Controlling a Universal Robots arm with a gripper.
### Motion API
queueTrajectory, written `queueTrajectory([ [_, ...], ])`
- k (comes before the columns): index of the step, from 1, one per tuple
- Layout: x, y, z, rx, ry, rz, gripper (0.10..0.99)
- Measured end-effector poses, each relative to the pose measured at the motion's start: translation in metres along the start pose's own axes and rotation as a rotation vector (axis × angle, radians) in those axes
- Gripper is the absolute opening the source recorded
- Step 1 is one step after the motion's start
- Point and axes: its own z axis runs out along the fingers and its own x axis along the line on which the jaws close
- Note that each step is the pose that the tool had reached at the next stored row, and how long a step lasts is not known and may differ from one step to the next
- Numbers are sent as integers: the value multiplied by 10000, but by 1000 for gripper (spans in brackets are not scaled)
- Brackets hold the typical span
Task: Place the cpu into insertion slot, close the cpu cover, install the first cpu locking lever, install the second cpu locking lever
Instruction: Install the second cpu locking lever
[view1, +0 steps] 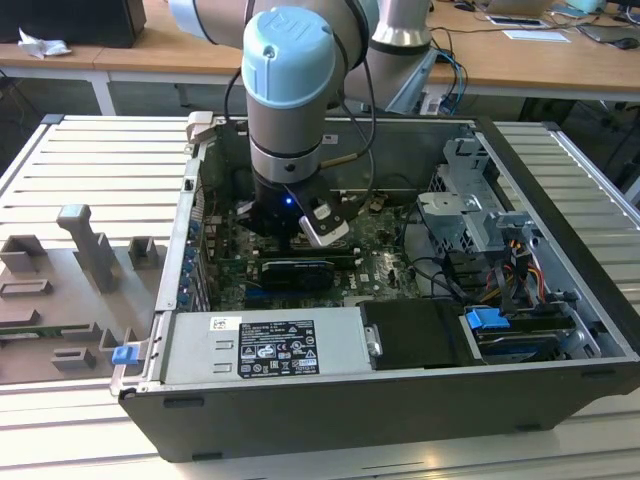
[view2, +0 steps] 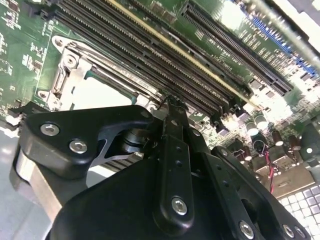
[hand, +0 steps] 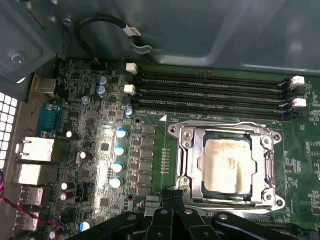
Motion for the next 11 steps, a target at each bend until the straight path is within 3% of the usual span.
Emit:
queueTrajectory([
  [2, 11, 0, 8, -91, -6, -1, 106],
  [6, 17, -3, 16, -108, -5, -1, 106],
  [11, 17, 21, -86, -112, -7, -1, 106],
])
